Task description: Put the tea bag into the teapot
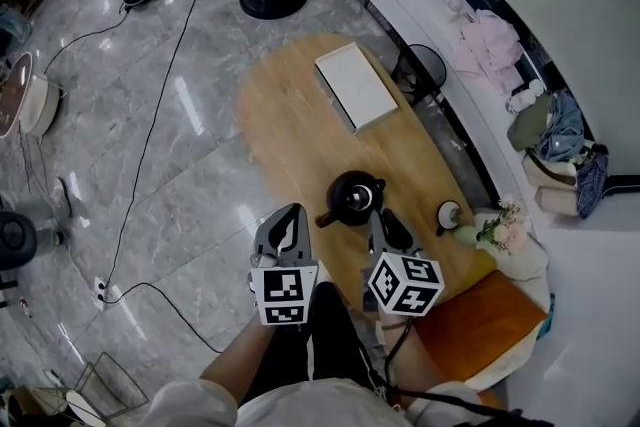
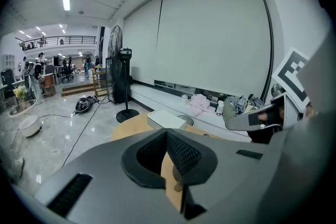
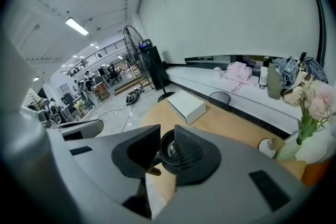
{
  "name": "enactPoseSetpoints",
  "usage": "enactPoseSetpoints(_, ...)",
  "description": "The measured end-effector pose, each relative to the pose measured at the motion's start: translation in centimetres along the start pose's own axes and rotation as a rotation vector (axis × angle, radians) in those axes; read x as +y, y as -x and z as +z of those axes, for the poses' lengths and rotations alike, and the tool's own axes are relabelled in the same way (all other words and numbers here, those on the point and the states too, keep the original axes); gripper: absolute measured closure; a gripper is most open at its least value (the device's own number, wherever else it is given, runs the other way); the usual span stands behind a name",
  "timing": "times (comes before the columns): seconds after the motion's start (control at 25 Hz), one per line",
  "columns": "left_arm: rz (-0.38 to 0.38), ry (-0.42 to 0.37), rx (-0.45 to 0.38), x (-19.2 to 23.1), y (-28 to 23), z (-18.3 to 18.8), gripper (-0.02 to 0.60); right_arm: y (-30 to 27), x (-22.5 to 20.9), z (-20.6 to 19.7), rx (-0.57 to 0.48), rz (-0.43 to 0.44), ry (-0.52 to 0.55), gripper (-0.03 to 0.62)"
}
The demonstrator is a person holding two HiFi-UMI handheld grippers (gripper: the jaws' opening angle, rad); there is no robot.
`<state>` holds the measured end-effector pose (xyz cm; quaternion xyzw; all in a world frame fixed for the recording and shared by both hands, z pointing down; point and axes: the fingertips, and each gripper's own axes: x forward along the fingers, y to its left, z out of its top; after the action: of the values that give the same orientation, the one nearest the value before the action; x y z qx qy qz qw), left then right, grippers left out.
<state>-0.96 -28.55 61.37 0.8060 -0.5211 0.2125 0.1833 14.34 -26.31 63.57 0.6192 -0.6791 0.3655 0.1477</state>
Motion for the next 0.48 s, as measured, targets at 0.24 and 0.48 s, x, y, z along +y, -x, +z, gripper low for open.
enactPoseSetpoints(0.24, -0.021, -0.012, -0.044, -1.3, 1.8, 2.9, 0.577, 3.2, -0.1, 2.5, -0.061, -0.023, 0.0, 0.517)
enactPoseSetpoints(0.48, -0.037, -0.017, -0.113, -2.0, 3.0, 6.4, 0.577, 6.3, -0.2, 4.7, -0.123, -0.043, 0.013, 0.53)
